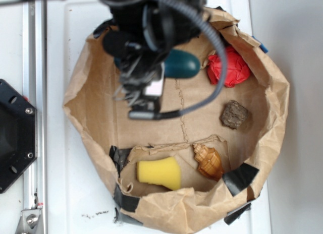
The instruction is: Grab the plastic pickle.
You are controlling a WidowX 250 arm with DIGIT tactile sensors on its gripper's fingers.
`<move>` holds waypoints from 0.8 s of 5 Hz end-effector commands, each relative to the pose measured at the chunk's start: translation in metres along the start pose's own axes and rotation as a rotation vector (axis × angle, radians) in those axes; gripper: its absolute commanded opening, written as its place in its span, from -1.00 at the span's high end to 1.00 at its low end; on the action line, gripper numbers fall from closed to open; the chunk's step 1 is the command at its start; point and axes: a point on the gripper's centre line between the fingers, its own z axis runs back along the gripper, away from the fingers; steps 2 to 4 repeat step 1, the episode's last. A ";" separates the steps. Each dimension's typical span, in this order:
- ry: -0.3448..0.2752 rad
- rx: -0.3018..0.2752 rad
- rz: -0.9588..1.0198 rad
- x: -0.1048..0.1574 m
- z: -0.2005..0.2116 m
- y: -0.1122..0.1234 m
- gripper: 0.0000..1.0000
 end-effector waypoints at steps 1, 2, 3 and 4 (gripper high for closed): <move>-0.044 0.023 0.025 0.000 0.012 -0.005 1.00; -0.044 0.023 0.025 0.000 0.012 -0.005 1.00; -0.044 0.023 0.025 0.000 0.012 -0.005 1.00; -0.044 0.023 0.025 0.000 0.012 -0.005 1.00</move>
